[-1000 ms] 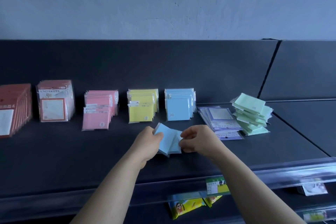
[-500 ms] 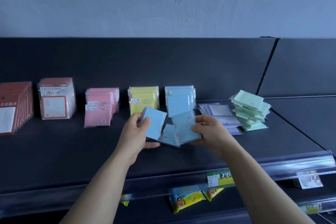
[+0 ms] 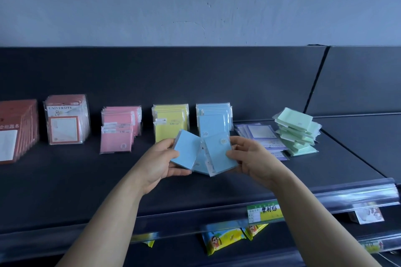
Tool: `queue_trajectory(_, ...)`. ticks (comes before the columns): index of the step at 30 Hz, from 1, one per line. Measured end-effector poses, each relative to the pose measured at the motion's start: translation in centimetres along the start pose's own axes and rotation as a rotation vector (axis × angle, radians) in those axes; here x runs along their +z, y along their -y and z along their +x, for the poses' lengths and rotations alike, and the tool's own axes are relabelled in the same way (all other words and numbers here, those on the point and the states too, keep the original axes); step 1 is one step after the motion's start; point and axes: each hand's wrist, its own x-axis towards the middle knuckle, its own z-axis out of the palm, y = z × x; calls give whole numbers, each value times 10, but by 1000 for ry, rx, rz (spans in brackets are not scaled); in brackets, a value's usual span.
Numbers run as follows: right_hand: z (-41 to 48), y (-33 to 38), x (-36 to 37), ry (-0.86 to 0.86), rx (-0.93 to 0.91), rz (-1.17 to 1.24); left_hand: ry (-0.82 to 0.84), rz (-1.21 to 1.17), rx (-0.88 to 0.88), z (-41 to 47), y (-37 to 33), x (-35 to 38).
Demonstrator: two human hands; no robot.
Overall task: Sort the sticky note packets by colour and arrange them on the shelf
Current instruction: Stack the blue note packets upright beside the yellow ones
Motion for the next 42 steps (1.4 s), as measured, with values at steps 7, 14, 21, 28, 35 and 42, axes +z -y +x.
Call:
queue_trajectory(7, 6, 2, 9, -47, 7, 34, 6, -13, 35, 1, -2, 12)
queue_trajectory(14, 9, 0, 16, -110, 17, 10, 13, -140, 37, 2, 6, 27)
queue_trajectory(21, 12, 8, 3, -68, -127, 39, -68, 58, 20, 1, -9, 13)
queue_trajectory(28, 21, 16, 1, 8, -183, -305, -122, 134, -15, 7, -15, 17)
queue_trajectory(35, 30, 8, 22, -71, -282, -367, 8, 187, -9, 9, -10, 19)
queue_trajectory(42, 41, -9, 12, -145, -70, -858, -422, 136, 113, 11, -4, -15)
